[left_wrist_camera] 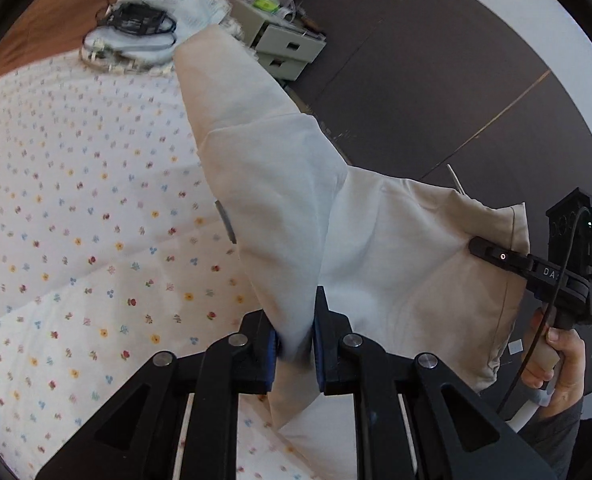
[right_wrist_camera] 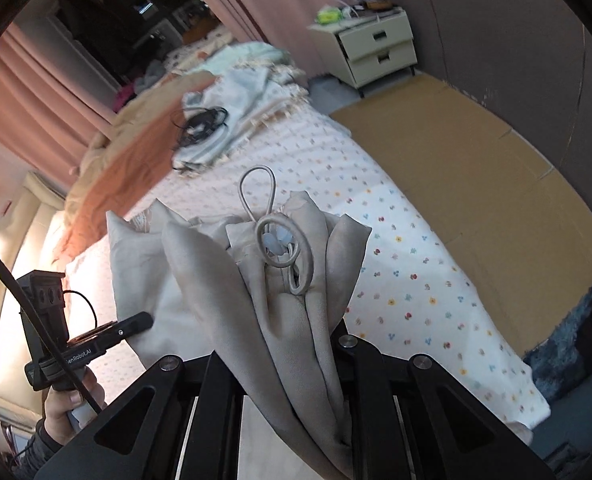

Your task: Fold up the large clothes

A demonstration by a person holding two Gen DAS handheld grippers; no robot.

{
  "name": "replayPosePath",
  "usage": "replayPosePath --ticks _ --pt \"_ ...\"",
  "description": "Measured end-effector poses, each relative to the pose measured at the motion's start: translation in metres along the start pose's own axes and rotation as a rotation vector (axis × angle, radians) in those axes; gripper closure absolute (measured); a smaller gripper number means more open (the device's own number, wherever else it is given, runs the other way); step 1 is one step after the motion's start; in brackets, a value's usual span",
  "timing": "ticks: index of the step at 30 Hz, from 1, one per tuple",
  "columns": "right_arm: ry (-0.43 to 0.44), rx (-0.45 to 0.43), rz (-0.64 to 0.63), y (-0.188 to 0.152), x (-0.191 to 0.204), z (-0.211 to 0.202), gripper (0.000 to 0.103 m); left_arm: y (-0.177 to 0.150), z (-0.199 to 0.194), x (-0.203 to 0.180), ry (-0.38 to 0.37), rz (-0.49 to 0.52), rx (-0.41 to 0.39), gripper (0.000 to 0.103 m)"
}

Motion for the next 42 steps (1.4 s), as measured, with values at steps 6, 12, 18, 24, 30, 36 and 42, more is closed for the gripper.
replayPosePath --ticks 6,12,18,24,30,36,42 --pt "-0.015 0.023 0.049 0.007 -0.009 0.045 0.09 -0.011 0.048 0.048 -0.007 -0.15 0.091 0.069" --pt "-0.12 -0.042 0.106 0.011 -0.028 0.044 0.049 -0.022 0.064 0.054 -0.067 -0.196 0.119 0.016" --pt "-0.194 -0.185 0.153 -0.01 -0.036 -0.023 0.019 -0.034 0.044 0.045 -0.054 -0.146 0.108 0.016" --pt "-0.259 -0.23 0.269 -0.087 -0.076 -0.088 0.019 -0.05 0.025 0.039 -0.064 -0.078 0.088 0.016" --pt "-0.272 -0.28 0.415 -0.161 -0.11 -0.135 0.024 -0.066 0.019 0.025 -0.104 -0.044 0.079 0.026" --pt "-0.193 -0.276 0.534 -0.209 -0.12 -0.142 0.051 -0.085 0.022 0.01 -0.126 -0.013 0.117 0.033" --pt "-0.118 -0.212 0.575 -0.202 -0.127 -0.125 0.061 -0.089 0.025 0.001 -0.134 0.003 0.137 0.033"
Point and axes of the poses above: each gripper's, at about its wrist camera, not at the fingertips, and z roughly the way its jaws point, x to its left, y to its top, the point moved 9 cm from there along z, roughly the way its jaws point, and after that the axes turned 1 degree about z, right-handed, at the moved point
